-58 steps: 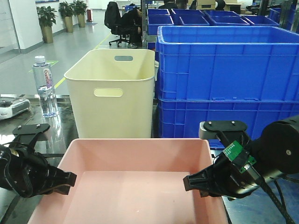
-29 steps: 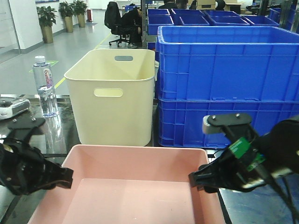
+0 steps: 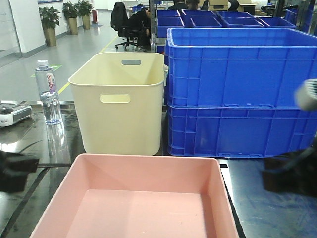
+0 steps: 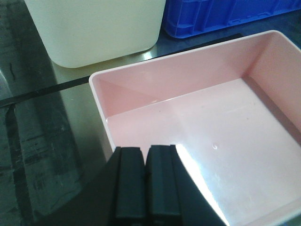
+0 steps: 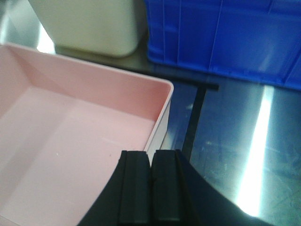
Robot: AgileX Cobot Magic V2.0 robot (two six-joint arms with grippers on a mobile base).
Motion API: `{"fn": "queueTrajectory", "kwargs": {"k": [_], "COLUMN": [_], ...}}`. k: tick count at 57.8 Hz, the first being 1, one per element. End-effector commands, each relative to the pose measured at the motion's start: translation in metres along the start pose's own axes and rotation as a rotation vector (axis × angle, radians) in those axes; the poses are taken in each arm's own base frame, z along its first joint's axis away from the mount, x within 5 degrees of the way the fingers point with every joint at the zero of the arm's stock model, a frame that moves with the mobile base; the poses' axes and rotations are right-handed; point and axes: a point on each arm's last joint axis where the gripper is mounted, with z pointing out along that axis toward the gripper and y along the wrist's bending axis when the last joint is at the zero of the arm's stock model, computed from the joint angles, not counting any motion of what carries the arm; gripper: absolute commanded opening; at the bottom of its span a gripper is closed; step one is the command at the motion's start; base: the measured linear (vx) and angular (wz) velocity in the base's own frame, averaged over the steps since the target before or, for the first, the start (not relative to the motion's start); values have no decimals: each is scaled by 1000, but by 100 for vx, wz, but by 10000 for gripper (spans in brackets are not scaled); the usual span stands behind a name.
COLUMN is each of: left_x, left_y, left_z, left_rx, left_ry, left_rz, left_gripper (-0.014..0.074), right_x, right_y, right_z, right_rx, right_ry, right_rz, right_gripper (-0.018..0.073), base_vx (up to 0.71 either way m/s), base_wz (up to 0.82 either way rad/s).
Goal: Grab pink bin and stack on right shelf
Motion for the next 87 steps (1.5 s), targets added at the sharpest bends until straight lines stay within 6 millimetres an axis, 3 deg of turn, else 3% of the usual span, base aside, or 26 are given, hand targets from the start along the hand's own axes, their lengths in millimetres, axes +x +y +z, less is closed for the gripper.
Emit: {"fn": "queueTrajectory", "kwargs": {"k": [1,14,24,75,81,87], "left_x": [14,101,137,144,152,169], "left_y": [-5,-19,-18,-18,-14,-8], "left_z": [-15,-29,-32,-35,-38,-40], "left_rx": [-3,40,-4,-14,-92,-173], "left_ry": [-122,-243,-326,-344,-365,-432], "left_rz": [14,-7,-11,7,98,84], "left_gripper": [-9,-6,-5,-5,-5,-5], "right_x": [11,97,125,127,127,127], "right_y": [-4,-15,-16,-16,-16,-16], "right_z": [-23,-42,-40,-39,-39,-39], "right_rx": [-13,-13,-22,-26,-26,-26], "right_ry": [-213,-316,-358,-356,-356,-356], "right_rz": [-45,-96,-111,-105,-105,-105], "right_gripper": [-13,-11,-11,-11,-11,-11], "base_vx": [0,0,0,0,0,0], "base_wz": [0,0,0,0,0,0]}}
